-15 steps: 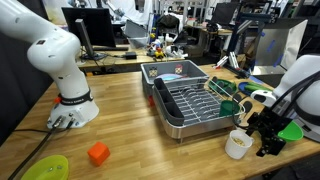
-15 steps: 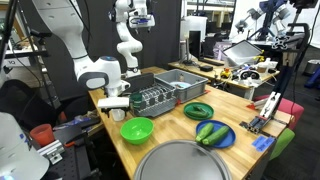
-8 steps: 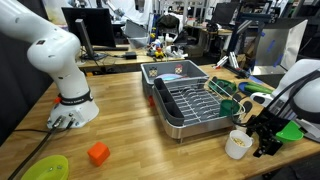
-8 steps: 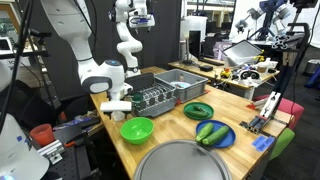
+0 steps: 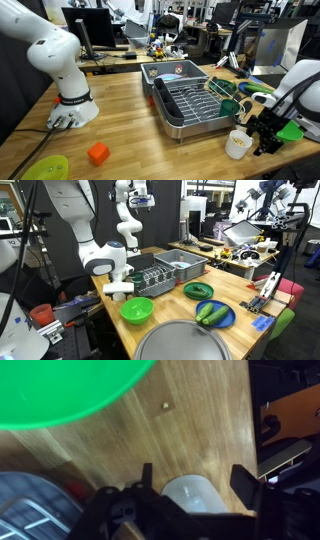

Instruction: Pour the contents in the white mug into the light green bowl

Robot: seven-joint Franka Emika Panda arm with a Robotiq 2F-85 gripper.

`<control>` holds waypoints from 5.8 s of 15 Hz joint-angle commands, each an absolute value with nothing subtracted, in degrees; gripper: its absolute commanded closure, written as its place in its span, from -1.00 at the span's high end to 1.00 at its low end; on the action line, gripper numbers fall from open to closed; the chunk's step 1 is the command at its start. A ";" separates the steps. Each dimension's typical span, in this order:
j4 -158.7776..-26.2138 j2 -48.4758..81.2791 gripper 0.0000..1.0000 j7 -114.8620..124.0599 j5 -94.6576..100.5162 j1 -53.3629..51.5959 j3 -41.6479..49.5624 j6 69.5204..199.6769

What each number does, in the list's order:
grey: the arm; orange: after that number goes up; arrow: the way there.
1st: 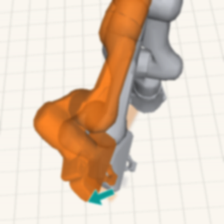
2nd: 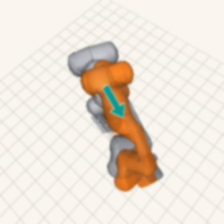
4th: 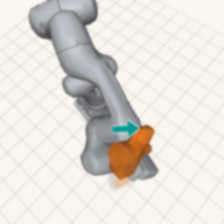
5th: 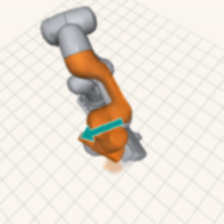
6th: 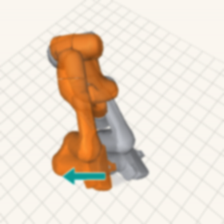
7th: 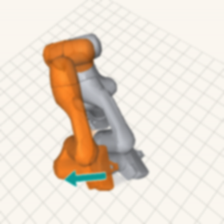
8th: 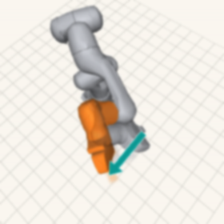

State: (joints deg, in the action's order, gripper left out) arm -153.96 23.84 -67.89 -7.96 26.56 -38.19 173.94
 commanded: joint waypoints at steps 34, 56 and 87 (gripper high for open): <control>-158.78 13.90 -0.95 -60.44 -2.84 34.69 -52.53 166.37; -158.89 -37.20 -0.95 -52.17 -24.81 36.88 -51.17 114.32; -148.32 -12.80 -0.95 -28.57 9.62 8.73 1.13 120.29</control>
State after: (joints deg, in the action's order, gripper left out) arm -152.05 -17.97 -31.61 6.62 11.03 -2.46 120.18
